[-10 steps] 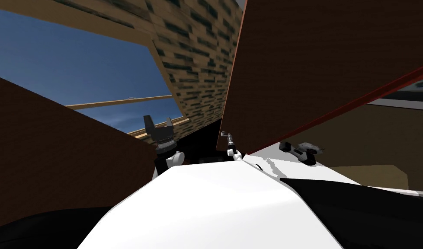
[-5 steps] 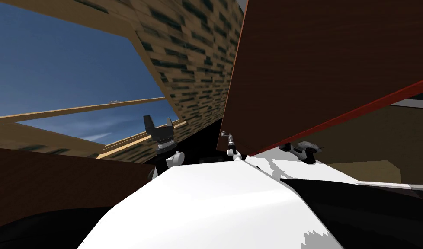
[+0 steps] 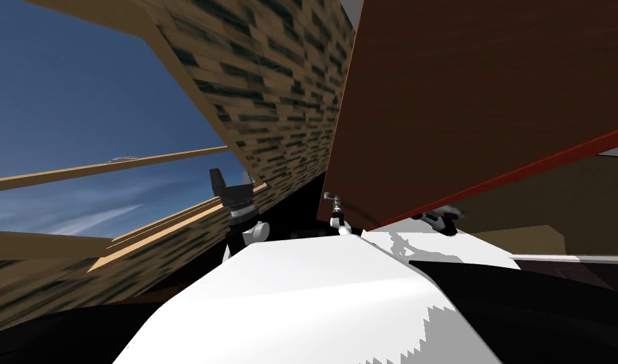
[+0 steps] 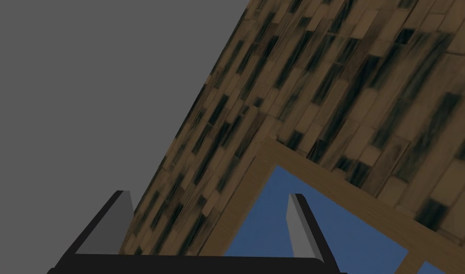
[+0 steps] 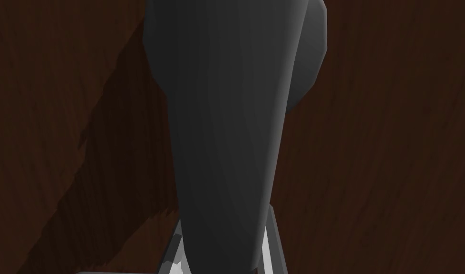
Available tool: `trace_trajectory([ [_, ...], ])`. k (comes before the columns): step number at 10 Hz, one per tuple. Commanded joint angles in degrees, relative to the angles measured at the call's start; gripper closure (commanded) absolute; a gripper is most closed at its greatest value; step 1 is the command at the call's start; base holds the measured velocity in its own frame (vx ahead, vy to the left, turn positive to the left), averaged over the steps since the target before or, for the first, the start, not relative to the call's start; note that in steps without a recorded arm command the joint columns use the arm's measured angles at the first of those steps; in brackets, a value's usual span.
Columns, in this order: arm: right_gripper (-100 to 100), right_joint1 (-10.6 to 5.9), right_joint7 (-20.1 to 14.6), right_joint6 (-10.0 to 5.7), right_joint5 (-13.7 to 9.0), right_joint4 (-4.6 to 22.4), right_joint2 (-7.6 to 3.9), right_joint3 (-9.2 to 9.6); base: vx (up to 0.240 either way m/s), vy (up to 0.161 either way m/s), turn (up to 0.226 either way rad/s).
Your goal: Push the door open
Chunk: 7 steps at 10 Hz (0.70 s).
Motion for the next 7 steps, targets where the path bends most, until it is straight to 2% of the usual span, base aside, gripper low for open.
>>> trace_trajectory([
  [1, 100, -0.94, 0.9, -0.76, -0.44, 0.7, 1.06, -0.77, 0.205, 0.051, -0.115],
  [3, 100, -0.96, 1.72, -0.77, -0.85, 0.6, 2.55, -1.52, 0.167, 0.075, -0.096],
  [4, 100, -0.96, 1.72, -0.77, -0.85, 0.6, 2.55, -1.52, 0.092, 0.039, -0.031],
  [5, 100, -0.97, 1.98, -0.77, -0.98, 0.57, 3.13, -1.75, 0.054, 0.038, -0.012],
  [6, 100, -0.34, 1.84, -0.95, -1.16, 0.22, 2.09, -2.24, 0.019, 0.004, -0.04],
  [7, 100, -0.26, 2.31, -0.86, -1.74, 0.04, 0.38, -3.28, 0.11, 0.017, -0.02],
])
